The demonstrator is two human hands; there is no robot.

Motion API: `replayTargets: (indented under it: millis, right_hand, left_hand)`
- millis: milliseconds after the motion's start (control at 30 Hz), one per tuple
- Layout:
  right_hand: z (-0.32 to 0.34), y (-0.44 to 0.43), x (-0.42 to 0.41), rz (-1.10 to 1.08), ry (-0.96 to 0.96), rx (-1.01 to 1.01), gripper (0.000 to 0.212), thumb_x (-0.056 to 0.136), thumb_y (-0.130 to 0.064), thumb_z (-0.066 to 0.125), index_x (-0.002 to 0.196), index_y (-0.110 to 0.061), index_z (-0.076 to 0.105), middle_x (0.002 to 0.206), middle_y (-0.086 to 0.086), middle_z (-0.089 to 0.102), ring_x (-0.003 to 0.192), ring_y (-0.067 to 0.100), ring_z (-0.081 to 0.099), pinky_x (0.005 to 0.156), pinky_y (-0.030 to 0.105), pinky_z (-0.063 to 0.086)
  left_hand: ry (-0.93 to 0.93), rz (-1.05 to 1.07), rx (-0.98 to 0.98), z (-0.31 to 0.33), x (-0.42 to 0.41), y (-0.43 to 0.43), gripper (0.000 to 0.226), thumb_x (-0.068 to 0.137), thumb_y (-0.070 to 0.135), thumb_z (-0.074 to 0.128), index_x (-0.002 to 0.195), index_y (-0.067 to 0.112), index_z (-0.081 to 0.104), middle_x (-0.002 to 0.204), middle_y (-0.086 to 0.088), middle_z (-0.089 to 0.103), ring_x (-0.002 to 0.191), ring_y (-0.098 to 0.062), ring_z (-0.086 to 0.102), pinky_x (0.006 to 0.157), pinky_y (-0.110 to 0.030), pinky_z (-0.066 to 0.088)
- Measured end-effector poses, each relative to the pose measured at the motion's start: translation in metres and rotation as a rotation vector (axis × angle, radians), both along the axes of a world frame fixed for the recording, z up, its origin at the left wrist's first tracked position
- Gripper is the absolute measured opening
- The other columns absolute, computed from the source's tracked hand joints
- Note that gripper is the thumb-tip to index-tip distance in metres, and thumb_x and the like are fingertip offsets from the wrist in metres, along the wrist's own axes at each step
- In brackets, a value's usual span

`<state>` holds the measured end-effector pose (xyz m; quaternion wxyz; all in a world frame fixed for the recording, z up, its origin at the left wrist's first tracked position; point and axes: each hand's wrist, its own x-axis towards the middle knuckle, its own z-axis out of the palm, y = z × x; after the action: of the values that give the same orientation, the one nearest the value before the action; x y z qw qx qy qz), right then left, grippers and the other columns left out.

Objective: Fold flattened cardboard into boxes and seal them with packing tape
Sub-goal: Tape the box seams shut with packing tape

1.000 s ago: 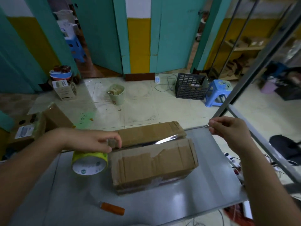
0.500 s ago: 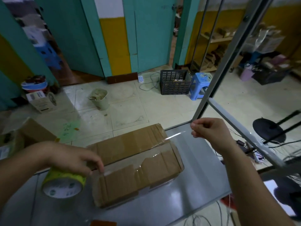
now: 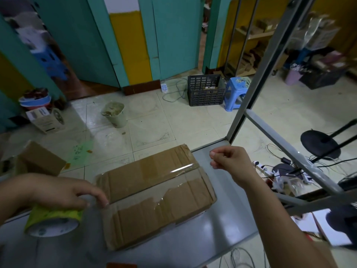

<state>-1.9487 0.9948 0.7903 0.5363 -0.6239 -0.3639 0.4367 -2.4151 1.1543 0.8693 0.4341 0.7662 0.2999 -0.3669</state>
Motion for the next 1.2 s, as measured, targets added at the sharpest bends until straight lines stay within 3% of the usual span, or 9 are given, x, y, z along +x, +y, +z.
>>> replayTargets:
  millis: [300,567,700,800,933,1067,1200]
  right_hand:
    - [-0.024,0.006,-0.006,0.014,0.156,-0.1,0.006,0.093,-0.007,0.077,0.095,-0.001,0.078,0.077,0.02,0.071,0.072,0.029,0.073,0.072,0.037,0.063]
    - [-0.045,0.006,-0.015,-0.022,0.143,-0.141,0.006,0.089,-0.015,0.082,0.093,-0.011,0.083,0.075,0.011,0.072,0.069,0.022,0.067,0.071,0.032,0.06]
    - [-0.054,0.001,-0.037,-0.103,0.279,-0.14,0.009,0.088,-0.014,0.082,0.097,-0.011,0.084,0.093,0.017,0.079,0.08,0.029,0.073,0.074,0.034,0.061]
    - [-0.056,-0.003,-0.053,-0.167,0.277,-0.183,0.018,0.091,-0.025,0.08,0.107,-0.018,0.082,0.1,0.009,0.081,0.089,0.022,0.079,0.071,0.028,0.063]
    - [-0.064,-0.005,-0.063,-0.162,0.478,-0.345,0.024,0.097,-0.032,0.071,0.115,-0.016,0.075,0.104,0.013,0.079,0.096,0.031,0.074,0.091,0.048,0.061]
    - [-0.07,-0.004,-0.055,-0.064,0.535,-0.425,0.036,0.103,-0.032,0.065,0.119,-0.001,0.072,0.104,0.024,0.069,0.096,0.037,0.065,0.099,0.058,0.053]
    - [-0.078,-0.008,-0.05,-0.008,0.565,-0.446,0.018,0.103,-0.018,0.063,0.111,-0.004,0.07,0.094,0.018,0.067,0.079,0.029,0.066,0.075,0.041,0.057]
  left_hand:
    - [0.034,0.003,0.017,-0.01,-0.013,0.003,0.048,0.097,0.045,0.048,0.14,0.066,0.052,0.15,0.042,0.044,0.146,0.013,0.035,0.126,-0.039,0.028]
    - [0.017,0.038,0.007,-0.015,-0.01,0.0,0.053,0.099,0.03,0.051,0.137,0.066,0.055,0.144,0.043,0.048,0.142,0.016,0.038,0.126,-0.037,0.029]
    - [-0.017,0.076,-0.006,-0.017,-0.009,-0.001,0.045,0.104,0.032,0.054,0.135,0.065,0.057,0.142,0.042,0.051,0.139,0.016,0.041,0.124,-0.037,0.032]
    - [-0.052,0.077,-0.008,-0.013,-0.004,-0.005,0.045,0.104,0.028,0.056,0.132,0.064,0.06,0.137,0.038,0.056,0.137,0.013,0.046,0.121,-0.033,0.036]
    - [-0.084,0.086,-0.014,-0.003,0.004,-0.01,0.048,0.106,0.021,0.057,0.126,0.064,0.063,0.132,0.037,0.059,0.132,0.014,0.049,0.111,-0.014,0.04]
    - [-0.119,0.089,0.008,0.0,0.009,-0.014,0.052,0.105,0.013,0.058,0.123,0.062,0.066,0.129,0.034,0.063,0.131,0.009,0.053,0.115,-0.024,0.042]
    - [-0.12,0.07,0.007,0.003,0.011,-0.017,0.051,0.101,0.014,0.059,0.124,0.058,0.068,0.125,0.032,0.064,0.129,0.006,0.055,0.117,-0.031,0.041]
